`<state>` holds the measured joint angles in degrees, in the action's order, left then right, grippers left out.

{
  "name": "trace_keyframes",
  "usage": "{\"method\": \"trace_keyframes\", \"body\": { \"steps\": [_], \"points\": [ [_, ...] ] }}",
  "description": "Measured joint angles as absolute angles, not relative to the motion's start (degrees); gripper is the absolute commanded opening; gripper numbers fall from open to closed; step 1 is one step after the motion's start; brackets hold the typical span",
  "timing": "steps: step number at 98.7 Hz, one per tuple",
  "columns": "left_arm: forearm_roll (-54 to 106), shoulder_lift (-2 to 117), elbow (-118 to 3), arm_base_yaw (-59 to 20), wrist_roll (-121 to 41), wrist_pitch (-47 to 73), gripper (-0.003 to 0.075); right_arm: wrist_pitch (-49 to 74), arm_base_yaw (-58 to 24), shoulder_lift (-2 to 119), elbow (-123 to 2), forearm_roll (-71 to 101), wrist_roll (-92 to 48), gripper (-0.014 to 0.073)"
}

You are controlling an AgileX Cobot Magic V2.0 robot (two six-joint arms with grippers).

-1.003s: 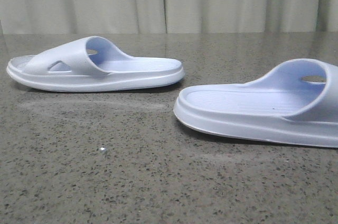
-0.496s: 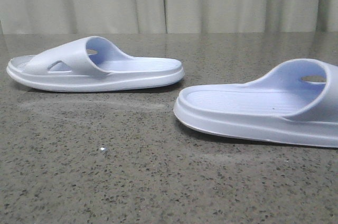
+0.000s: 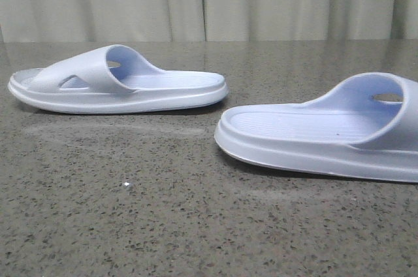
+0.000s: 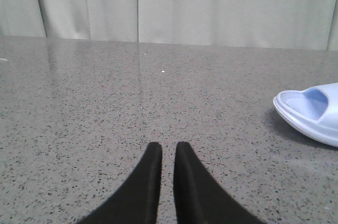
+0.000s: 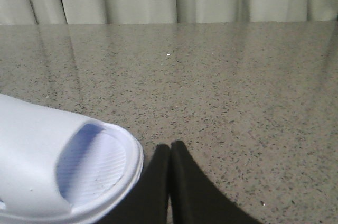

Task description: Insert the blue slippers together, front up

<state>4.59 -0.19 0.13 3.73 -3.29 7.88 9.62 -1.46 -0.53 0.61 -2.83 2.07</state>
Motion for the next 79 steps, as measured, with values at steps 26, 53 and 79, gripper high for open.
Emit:
{"method": "trace_keyframes", "body": {
  "steps": [26,53,79],
  "points": [
    [15.15,-0.19,0.13,3.73,-3.29,5.47,0.0015,5.79,-1.46,-0.53,0.61,8.47,2.07,-0.0079],
    [37.85,-0.19,0.13,3.73,-3.29,2.83,0.0015,5.41,-1.46,-0.53,0.61,26.03,2.07,-0.0079],
    [34.26,1.39,-9.68,3.73,-3.29,14.37,0.0015,16.41,-1.46,2.78,-6.68,27.08,2.17,-0.0078]
  ]
}}
